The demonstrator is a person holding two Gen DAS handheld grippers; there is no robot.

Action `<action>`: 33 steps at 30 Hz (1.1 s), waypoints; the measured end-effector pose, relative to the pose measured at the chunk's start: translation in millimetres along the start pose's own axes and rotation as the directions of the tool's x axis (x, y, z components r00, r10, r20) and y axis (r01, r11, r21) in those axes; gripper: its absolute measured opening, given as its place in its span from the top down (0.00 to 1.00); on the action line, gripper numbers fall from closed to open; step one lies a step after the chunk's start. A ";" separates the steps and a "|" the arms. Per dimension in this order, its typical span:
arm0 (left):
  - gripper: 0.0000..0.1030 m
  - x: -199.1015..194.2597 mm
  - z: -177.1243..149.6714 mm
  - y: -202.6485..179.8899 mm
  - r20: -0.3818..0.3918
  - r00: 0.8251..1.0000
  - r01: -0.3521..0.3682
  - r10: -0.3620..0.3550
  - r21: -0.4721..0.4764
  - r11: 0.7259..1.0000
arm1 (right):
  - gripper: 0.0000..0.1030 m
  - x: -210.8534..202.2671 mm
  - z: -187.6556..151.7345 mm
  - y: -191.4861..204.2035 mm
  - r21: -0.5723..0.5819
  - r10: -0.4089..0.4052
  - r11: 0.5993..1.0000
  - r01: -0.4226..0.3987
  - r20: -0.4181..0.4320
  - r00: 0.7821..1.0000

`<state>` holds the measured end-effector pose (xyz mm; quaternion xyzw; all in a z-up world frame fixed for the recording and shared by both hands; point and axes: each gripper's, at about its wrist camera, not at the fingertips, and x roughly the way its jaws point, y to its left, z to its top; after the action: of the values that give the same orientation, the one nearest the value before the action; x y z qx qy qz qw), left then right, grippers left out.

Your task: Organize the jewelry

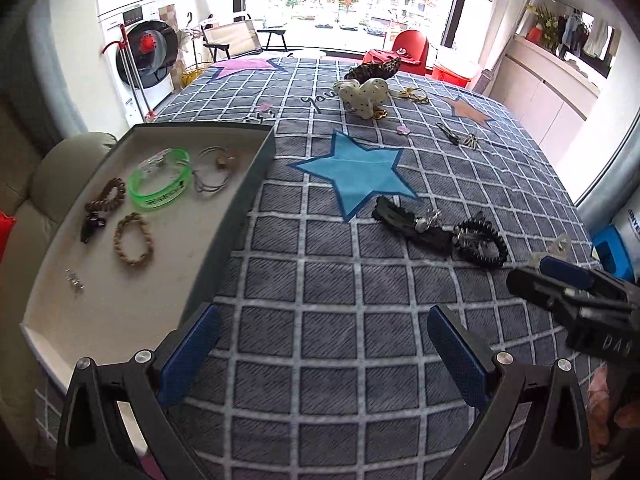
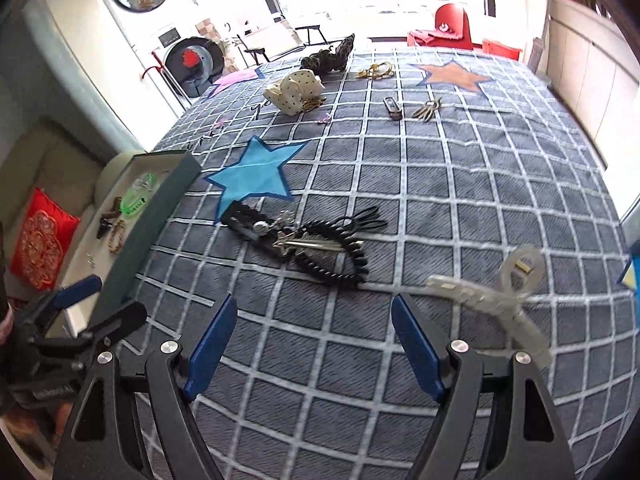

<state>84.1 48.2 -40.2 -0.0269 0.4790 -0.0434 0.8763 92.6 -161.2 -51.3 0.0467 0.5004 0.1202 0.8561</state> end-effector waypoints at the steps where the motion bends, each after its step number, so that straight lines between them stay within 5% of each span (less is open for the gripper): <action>1: 0.00 3.0 2.5 -1.1 0.003 1.000 0.005 -0.005 -0.005 1.000 | 0.20 1.1 0.7 0.9 -0.020 -0.010 1.000 0.010 0.005 1.000; 9: 0.04 22.6 17.3 -3.1 -0.004 0.999 0.031 -0.031 -0.033 0.999 | 0.27 11.3 2.9 19.7 -0.193 -0.057 0.979 0.063 0.040 0.998; 18: 0.25 42.3 31.3 1.0 -0.028 0.996 0.082 -0.084 -0.091 0.993 | 0.43 33.8 10.8 28.3 -0.235 -0.041 0.971 0.047 0.031 0.999; 25: 0.25 50.9 40.6 4.4 -0.020 0.992 0.118 -0.121 -0.124 0.985 | 0.52 50.7 19.1 39.3 -0.267 -0.087 0.959 0.098 0.052 0.995; 29: 0.29 60.1 45.3 1.8 -0.024 0.990 0.136 -0.140 -0.132 0.982 | 0.69 50.1 23.7 35.1 -0.244 -0.099 0.963 0.113 0.066 0.993; 32: 0.38 68.6 48.0 -1.9 -0.044 0.986 0.153 -0.160 -0.133 0.979 | 0.96 48.9 26.2 28.9 -0.213 -0.098 0.971 0.109 0.065 0.993; 33: 0.38 70.8 48.3 -3.3 -0.047 0.985 0.156 -0.164 -0.133 0.979 | 0.96 47.3 26.8 24.8 -0.191 -0.086 0.977 0.098 0.068 0.994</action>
<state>162.7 38.0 -73.1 -0.1206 0.5022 -0.0835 0.8522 134.1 -124.2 -73.0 -0.0567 0.4625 0.1273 0.8756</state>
